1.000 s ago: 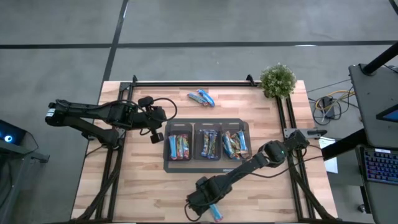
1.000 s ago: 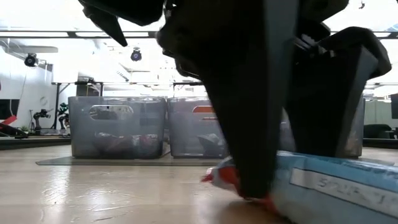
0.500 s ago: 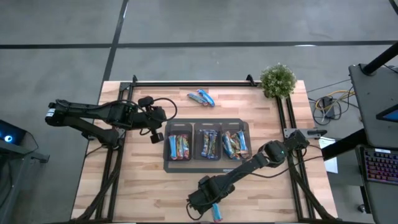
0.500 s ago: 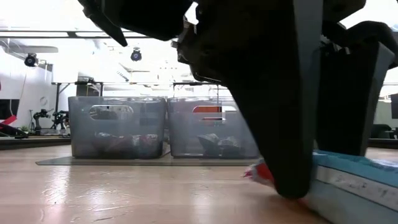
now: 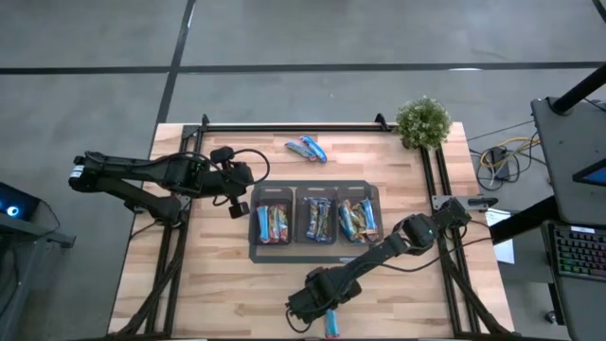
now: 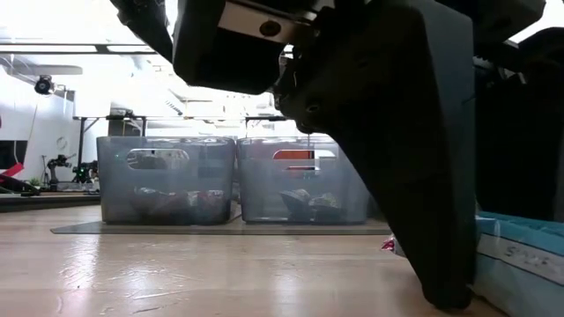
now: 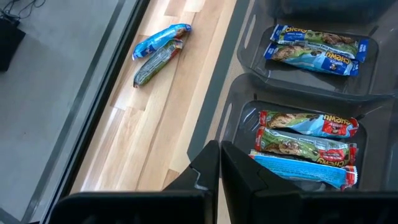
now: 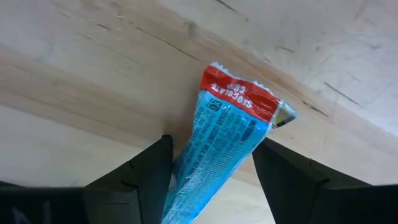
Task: Pick and place Granola Bars by type
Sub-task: Put the red granola bar into the left black bin
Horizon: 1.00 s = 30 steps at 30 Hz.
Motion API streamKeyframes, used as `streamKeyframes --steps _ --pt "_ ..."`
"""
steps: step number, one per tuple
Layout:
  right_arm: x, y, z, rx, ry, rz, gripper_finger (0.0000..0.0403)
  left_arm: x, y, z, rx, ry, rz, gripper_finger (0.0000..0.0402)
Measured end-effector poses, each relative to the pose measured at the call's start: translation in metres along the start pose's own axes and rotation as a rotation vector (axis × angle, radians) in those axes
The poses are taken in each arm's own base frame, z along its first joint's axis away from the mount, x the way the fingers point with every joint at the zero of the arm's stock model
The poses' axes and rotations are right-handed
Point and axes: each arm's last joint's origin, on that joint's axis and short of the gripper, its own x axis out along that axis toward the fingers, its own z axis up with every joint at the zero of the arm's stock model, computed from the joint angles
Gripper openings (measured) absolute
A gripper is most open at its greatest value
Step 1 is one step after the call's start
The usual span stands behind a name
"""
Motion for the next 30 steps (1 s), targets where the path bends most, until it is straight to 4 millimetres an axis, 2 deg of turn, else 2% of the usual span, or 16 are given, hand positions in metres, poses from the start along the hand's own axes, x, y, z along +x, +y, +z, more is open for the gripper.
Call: streamKeyframes --steps 8,22,30 --pt "0.0004 -0.0002 0.0001 0.034 0.0 -0.001 0.0196 0.0 0.0 0.0 0.015 0.0 0.0 0.0" --pt "0.0004 -0.0001 0.0001 0.006 -0.001 0.001 0.0067 0.0 0.0 0.0 0.018 0.0 0.0 0.0" --pt "-0.0024 -0.0003 -0.0005 0.0 -0.005 0.007 0.0055 0.0 0.0 0.0 0.018 0.0 0.0 0.0"
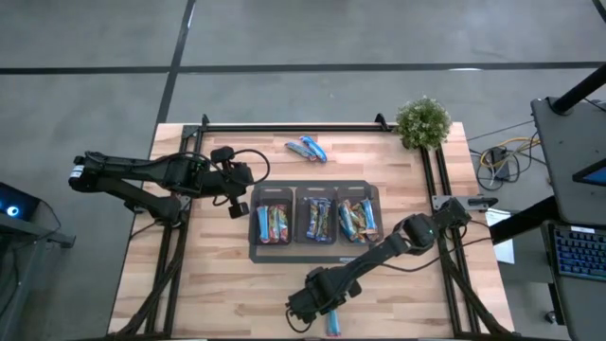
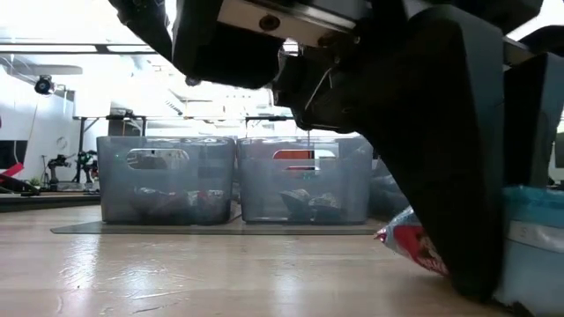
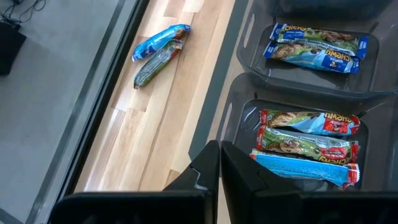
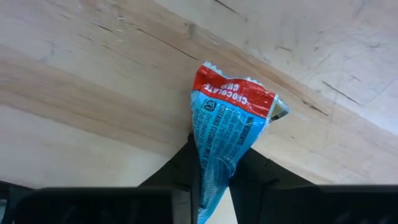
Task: Pick and place Granola Bars by type
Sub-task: Put the red granola bar into the left black bin
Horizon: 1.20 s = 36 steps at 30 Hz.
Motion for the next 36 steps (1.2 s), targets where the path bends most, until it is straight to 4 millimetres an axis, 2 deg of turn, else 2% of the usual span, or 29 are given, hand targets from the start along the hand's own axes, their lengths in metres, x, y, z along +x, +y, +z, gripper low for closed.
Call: streamKeyframes --steps 12,22,28,36 --pt "-0.038 -0.004 -0.008 -0.037 -0.031 0.086 0.0058 0.0 0.0 0.0 0.0 -0.001 0.0 0.0" --pt "-0.08 -0.01 -0.009 -0.06 -0.127 0.19 0.0058 0.0 0.0 0.0 -0.001 -0.003 0.0 0.0" --pt "-0.107 -0.015 -0.001 -0.076 -0.237 0.267 0.0058 0.0 0.0 0.0 -0.003 -0.005 -0.001 0.0" --pt "-0.134 -0.02 0.022 -0.089 -0.318 0.32 0.0058 0.0 0.0 0.0 -0.003 -0.005 -0.001 0.0"
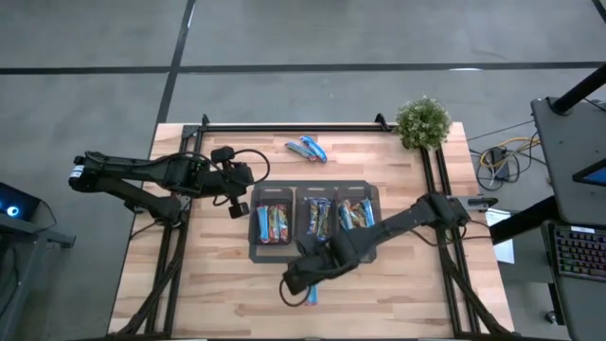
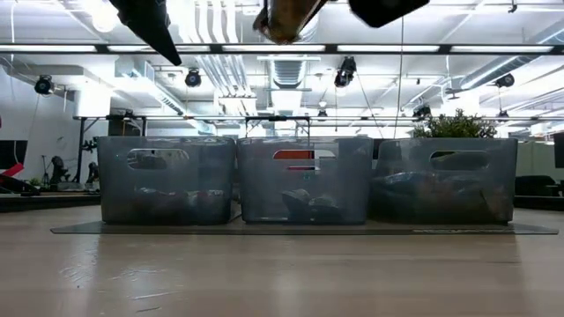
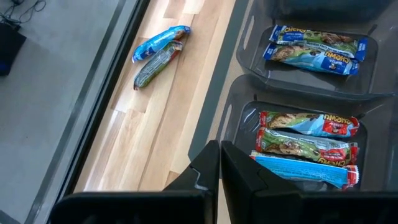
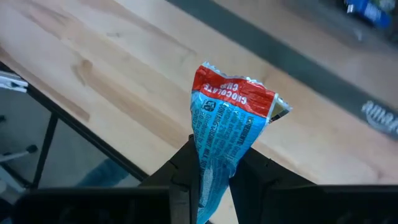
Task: Pick and place Granola Bars by type
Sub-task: Put the red granola bar into the left black bin
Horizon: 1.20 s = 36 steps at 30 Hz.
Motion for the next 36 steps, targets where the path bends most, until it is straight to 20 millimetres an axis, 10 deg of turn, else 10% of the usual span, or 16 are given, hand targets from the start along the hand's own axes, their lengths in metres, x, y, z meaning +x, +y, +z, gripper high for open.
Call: streamKeyframes --steps 36 --pt "-0.003 -0.01 0.131 -0.1 -0.173 0.148 0.0059 -0.087 0.05 -0.033 -0.156 -0.382 -0.122 0.0"
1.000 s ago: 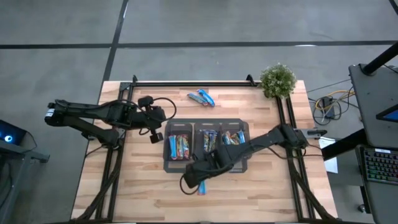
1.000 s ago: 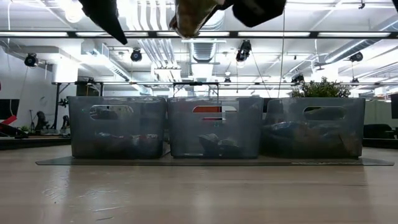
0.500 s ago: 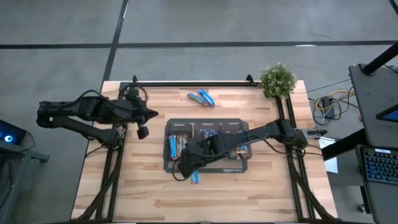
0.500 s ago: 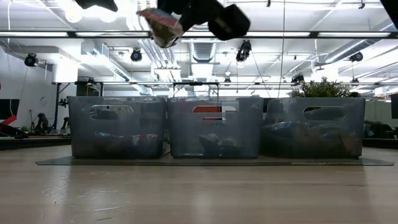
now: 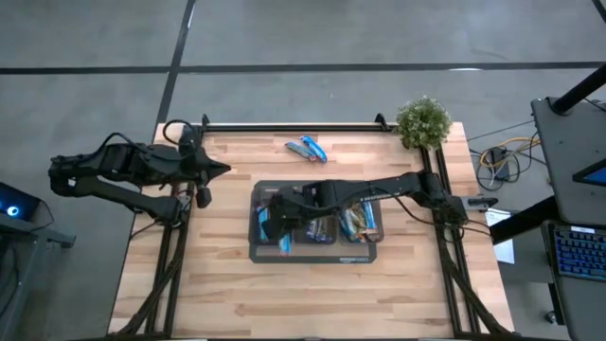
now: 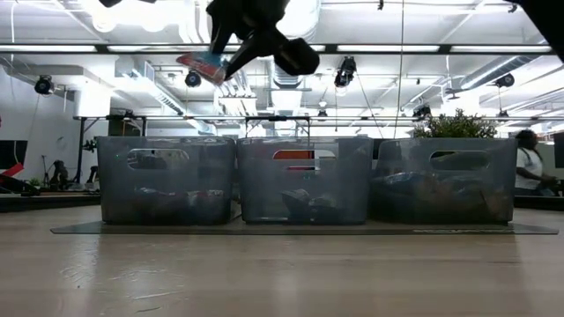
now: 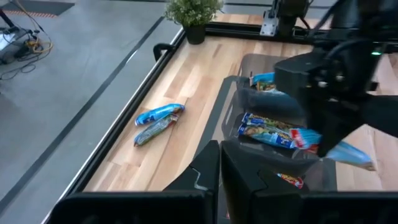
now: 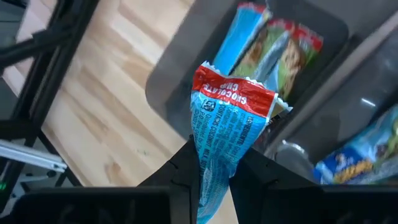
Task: Pick and place Granola Bars by type
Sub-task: Put the red granola bar into the left black bin
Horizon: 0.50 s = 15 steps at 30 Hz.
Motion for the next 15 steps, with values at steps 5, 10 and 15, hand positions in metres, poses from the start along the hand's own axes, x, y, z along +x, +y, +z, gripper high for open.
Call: streamKeyframes --steps 5,10,15 --pt "0.001 -0.009 0.018 -0.001 -0.023 -0.009 0.0059 -0.002 0.001 -0.001 0.015 -0.007 -0.001 0.0" --pt "0.001 -0.016 0.034 0.001 -0.046 -0.008 0.0059 -0.002 0.001 -0.001 0.025 -0.008 -0.001 0.0" --pt "0.001 -0.02 0.043 -0.013 -0.062 -0.005 0.0059 -0.002 0.001 -0.001 0.025 -0.008 -0.001 0.0"
